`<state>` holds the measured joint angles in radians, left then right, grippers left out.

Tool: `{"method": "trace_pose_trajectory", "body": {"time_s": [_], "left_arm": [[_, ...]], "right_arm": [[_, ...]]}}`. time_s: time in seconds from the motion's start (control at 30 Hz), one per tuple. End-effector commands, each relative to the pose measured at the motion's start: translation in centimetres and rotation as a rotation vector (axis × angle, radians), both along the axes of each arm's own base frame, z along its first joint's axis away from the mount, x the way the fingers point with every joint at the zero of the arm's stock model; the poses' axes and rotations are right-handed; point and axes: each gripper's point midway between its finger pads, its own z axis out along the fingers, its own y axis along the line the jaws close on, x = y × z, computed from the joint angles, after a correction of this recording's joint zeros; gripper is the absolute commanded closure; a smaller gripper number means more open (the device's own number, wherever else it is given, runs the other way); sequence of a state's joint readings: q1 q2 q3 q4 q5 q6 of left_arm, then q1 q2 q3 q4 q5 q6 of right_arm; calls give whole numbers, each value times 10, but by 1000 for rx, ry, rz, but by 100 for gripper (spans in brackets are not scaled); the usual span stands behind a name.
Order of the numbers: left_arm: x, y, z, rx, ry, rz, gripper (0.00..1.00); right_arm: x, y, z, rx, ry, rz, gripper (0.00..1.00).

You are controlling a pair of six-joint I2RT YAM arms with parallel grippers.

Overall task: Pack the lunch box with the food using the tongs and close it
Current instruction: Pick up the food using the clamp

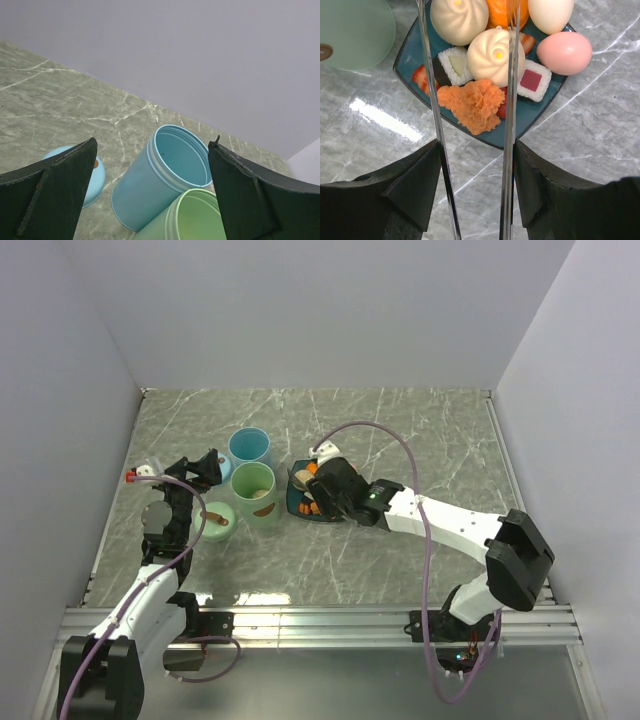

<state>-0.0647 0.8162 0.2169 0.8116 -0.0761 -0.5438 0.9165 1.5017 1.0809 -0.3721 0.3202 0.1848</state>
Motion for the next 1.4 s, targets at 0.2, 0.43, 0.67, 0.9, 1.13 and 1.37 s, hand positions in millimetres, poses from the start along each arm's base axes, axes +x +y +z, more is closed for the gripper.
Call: {"method": "trace_pose_trajectory", "body": {"time_s": [0.2,0.43,0.67,0.9,1.13,1.37], "left_arm": [[-1,1,13,-12,-49,-1,1],[-2,1,14,-13,-52,2,1],[-2,1,14,-15,-52,3,1],[-2,1,14,-16,-53,2,1],[-2,1,13,-14,-49,3,1],[-2,1,14,-16,-52,2,1]], "right_arm": [[6,10,14,4,5,11,36],[9,13,8,-37,26,12,39],[12,9,14,-43,8,-6,55],[16,6,29,-20,-34,-31,61],[16,1,60,59,-111,-49,64],[16,0,88,111,-169,-55,63]]}}
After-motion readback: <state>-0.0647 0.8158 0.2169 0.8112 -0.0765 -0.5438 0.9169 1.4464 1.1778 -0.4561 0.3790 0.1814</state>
